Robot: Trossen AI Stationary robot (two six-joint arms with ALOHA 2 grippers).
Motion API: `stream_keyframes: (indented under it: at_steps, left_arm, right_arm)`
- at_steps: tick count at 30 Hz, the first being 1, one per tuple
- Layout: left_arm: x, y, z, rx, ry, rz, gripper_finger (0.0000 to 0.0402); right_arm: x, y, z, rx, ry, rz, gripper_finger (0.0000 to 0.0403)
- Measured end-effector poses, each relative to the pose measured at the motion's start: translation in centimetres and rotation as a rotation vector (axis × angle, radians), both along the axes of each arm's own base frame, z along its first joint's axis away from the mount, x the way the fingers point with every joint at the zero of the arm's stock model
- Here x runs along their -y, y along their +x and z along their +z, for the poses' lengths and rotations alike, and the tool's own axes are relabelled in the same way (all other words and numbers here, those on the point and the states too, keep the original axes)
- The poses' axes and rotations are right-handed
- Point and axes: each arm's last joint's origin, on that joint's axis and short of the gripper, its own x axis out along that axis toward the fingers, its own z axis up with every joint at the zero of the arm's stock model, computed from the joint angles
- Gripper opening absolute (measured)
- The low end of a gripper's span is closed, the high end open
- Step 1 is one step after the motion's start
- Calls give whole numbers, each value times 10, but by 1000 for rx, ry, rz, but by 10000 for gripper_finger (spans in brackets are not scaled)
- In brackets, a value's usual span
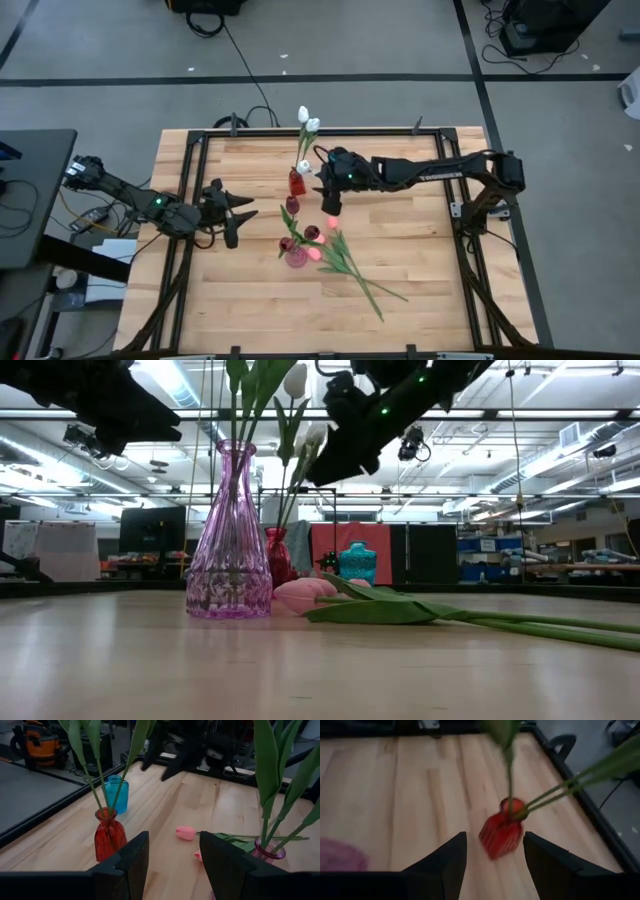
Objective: Sort flowers into vase by color
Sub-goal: Put the top pink tulip into the blue flower vase
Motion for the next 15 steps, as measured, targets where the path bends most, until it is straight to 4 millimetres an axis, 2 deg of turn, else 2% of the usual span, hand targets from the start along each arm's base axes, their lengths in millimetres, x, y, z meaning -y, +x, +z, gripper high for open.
stream_keyframes:
  at_steps: [5,10,15]
  left_arm:
    - [0,0,-1,-17,11,-1,182]
    - [0,0,-1,-17,11,-1,182]
    - [0,0,-1,-15,31,5,182]
  right_arm:
    - [-21,-15,-15,-110,80,-16,204]
    - [-46,-25,-46,-205,207,-94,204]
    - [-67,-25,-76,-282,240,-171,204]
